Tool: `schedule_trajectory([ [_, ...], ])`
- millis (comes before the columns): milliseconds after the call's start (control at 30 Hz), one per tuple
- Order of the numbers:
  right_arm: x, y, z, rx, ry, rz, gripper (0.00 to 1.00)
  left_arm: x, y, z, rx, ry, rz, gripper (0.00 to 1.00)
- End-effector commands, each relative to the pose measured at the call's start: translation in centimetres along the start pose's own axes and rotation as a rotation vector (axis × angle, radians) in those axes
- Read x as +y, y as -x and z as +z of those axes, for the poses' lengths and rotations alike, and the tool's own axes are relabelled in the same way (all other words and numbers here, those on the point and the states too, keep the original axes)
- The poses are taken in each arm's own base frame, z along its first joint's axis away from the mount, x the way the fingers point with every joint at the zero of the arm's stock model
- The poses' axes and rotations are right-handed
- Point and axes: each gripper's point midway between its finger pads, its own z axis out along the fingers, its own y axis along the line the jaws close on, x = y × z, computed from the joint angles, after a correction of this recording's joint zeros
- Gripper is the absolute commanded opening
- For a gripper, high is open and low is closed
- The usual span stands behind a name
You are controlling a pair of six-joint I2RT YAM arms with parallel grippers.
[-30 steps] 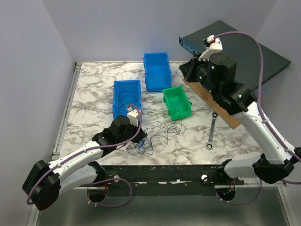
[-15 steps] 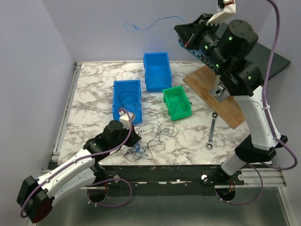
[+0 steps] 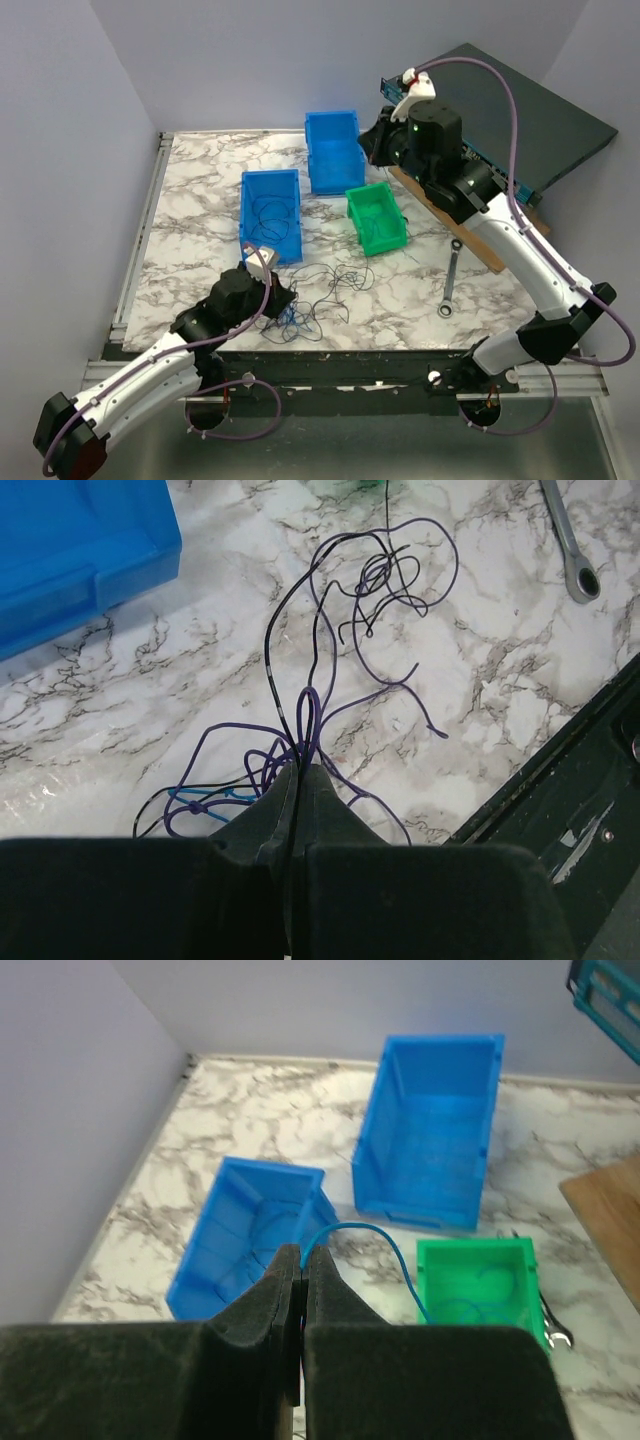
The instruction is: Untangle the cables
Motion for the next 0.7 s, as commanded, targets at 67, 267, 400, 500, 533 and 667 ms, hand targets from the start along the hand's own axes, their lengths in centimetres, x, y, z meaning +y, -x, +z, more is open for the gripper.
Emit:
schedule_trajectory([
  [67,-3.5,-2.1,-2.6,-0.028,-0.107,-0.014,0.01,0.0,1.4,-0.3,-0.099,-0.008,0.017,0.0],
  [267,-4.7,-3.6,-4.1,-0.027,-0.125,-0.02,0.01,0.1,1.6,-0.4,-0.12,-0.004,0.013,0.0],
  [400,-5.1,-3.9,-4.2,-0.025,-0.135,-0.04,0.01,0.1,1.6,-0.4,-0.127,-0.006,0.009,0.0],
  [500,-5.5,-4.0,-3.7,-0.025,-0.156,-0.057,0.01,0.1,1.6,-0.4,-0.129,-0.003,0.006,0.0],
  [533,-5.5,-4.1,-3.4,-0.024,-0.163,-0.063,0.01,0.2,1.6,-0.4,-0.129,0.0,0.006,0.0],
  [667,-6.0,-4.7,-2.0,-0.017,-0.198,-0.077,0.01,0.3,1.6,-0.4,-0.13,0.008,0.001,0.0],
])
